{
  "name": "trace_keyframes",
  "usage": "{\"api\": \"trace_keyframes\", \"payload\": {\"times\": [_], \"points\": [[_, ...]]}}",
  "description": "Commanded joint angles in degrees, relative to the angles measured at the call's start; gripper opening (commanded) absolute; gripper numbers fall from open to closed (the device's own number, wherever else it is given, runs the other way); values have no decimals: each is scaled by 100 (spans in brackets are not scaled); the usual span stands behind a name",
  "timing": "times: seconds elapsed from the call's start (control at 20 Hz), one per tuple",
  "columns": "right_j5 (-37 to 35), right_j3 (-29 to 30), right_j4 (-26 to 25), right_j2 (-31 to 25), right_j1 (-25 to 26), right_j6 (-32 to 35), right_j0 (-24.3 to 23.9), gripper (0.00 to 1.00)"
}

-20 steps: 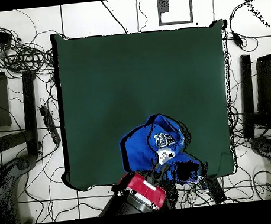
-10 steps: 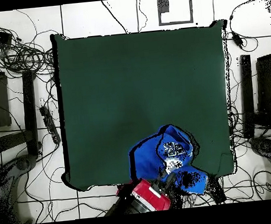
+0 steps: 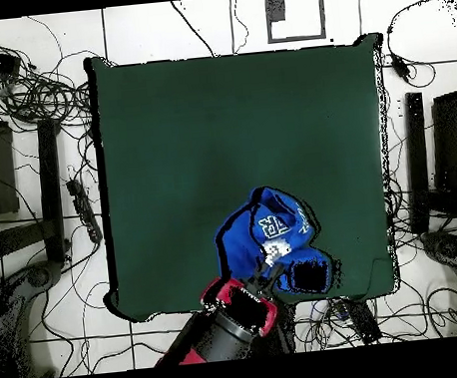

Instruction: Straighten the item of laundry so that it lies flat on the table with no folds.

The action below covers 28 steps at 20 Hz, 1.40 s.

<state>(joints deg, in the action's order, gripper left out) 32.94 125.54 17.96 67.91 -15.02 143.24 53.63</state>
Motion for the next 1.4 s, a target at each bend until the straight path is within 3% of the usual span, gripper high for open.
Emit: {"api": "trace_keyframes", "payload": {"times": [0.05,0.35,0.8,1.15,1.4], "points": [[728,333,704,-1356,851,1208,-222,0],[1423,392,1419,-1948,1419,1460,-343,0],[2314,235,1837,-2471,1772,1641,-743,0],[2623,300,2193,-2722,1743,1573,-802,0],[2648,413,2057,-2634,1488,1468,-871,0]]}}
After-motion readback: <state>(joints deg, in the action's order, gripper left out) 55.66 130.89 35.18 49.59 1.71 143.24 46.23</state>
